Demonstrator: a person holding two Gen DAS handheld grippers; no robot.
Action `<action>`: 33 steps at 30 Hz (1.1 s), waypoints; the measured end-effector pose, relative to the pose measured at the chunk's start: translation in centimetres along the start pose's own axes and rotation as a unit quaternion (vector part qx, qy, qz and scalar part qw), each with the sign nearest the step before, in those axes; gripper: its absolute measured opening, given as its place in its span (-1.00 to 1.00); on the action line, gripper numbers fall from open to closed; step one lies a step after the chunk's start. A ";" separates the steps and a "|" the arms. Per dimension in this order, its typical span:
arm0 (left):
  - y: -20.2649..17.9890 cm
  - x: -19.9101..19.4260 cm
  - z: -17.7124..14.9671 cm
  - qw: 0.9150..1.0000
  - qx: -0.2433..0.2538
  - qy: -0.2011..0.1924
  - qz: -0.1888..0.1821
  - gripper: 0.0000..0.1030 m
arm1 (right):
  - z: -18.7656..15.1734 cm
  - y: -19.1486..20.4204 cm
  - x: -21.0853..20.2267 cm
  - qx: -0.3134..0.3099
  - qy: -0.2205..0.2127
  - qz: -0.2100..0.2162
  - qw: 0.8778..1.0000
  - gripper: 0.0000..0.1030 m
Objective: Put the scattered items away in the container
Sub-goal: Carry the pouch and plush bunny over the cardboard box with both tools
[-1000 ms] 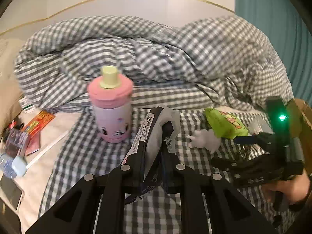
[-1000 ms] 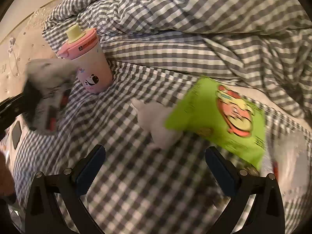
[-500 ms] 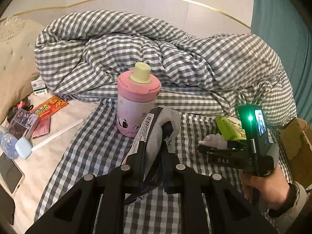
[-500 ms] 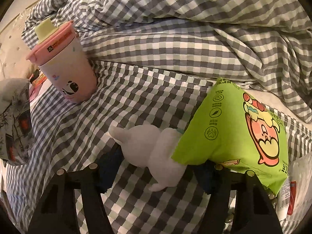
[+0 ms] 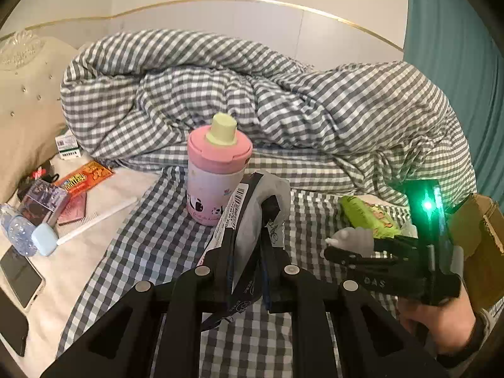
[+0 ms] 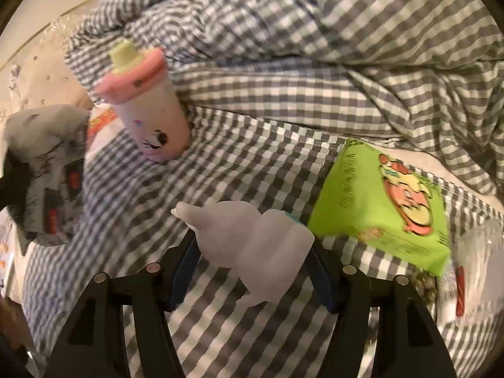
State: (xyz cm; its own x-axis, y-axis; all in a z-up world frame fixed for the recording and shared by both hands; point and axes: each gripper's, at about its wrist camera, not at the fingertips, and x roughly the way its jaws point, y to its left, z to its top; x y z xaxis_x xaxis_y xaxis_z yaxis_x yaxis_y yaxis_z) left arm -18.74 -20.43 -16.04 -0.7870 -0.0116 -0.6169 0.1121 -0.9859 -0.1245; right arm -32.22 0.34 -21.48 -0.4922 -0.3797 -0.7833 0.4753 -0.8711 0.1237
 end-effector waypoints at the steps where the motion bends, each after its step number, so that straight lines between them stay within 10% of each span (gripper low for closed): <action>1: -0.2 -0.4 0.1 1.000 0.000 -0.002 0.000 -0.73 | -0.1 0.2 -0.8 -0.003 -0.005 -0.002 1.000 0.23; 33: -14.5 -15.8 0.7 0.995 0.039 -0.080 -0.042 -0.73 | -8.2 -0.6 -32.3 0.017 -0.193 -0.105 0.975 0.18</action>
State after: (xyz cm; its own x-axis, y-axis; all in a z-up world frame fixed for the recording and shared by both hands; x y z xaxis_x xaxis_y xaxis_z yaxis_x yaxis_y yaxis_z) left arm -8.33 -6.03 -3.96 -0.8789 0.0518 -0.4741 -0.0016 -0.9944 -0.1057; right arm -10.68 15.72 -1.23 -0.8179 -0.2744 -0.5058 0.3127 -0.9498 0.0096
